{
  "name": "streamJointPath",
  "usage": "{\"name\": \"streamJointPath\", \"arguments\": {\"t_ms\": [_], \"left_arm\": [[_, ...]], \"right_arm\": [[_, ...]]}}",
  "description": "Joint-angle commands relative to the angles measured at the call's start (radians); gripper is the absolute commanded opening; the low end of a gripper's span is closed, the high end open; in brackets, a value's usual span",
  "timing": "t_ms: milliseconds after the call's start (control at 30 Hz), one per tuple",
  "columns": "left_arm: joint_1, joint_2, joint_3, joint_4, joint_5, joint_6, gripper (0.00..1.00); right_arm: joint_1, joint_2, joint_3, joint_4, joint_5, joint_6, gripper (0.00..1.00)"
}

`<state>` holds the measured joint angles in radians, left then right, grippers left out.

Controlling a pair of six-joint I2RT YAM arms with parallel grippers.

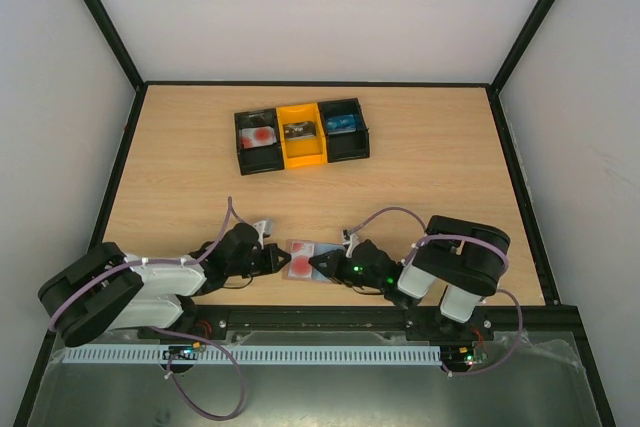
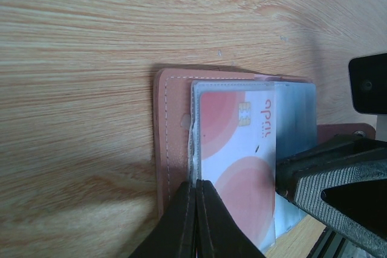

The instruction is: Take the credit cards out of the card holder

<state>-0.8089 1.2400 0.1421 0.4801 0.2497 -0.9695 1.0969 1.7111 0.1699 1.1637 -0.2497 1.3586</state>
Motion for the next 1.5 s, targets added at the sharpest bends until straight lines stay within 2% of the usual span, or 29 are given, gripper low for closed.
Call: {"name": "streamJointPath", "arguments": {"t_ms": [0, 433, 600, 800, 900, 1000, 1200, 1467], "left_arm": [[-0.004, 0.009, -0.036, -0.098, -0.038, 0.007, 0.03], [-0.004, 0.045, -0.042, -0.07, -0.044, -0.001, 0.03], [-0.004, 0.066, -0.046, -0.059, -0.048, -0.002, 0.03], [-0.004, 0.107, -0.034, -0.079, -0.082, 0.019, 0.03], [-0.004, 0.132, -0.033, -0.065, -0.082, 0.019, 0.03], [-0.005, 0.156, -0.032, -0.05, -0.079, 0.018, 0.03], [-0.006, 0.162, -0.034, -0.054, -0.084, 0.015, 0.03], [-0.011, 0.175, -0.035, -0.063, -0.095, 0.01, 0.03]], "right_arm": [[-0.004, 0.014, 0.008, 0.023, 0.015, 0.001, 0.16], [-0.003, 0.053, 0.017, 0.112, -0.01, -0.014, 0.15], [-0.003, 0.021, -0.009, 0.115, 0.015, -0.019, 0.02], [-0.003, 0.005, -0.048, 0.142, 0.029, -0.004, 0.02], [-0.003, 0.024, -0.048, 0.18, 0.015, 0.011, 0.09], [-0.003, 0.044, -0.056, 0.219, 0.015, 0.015, 0.02], [-0.003, 0.08, -0.089, 0.315, 0.039, 0.049, 0.02], [-0.005, 0.067, -0.148, 0.306, 0.086, 0.075, 0.02]]}}
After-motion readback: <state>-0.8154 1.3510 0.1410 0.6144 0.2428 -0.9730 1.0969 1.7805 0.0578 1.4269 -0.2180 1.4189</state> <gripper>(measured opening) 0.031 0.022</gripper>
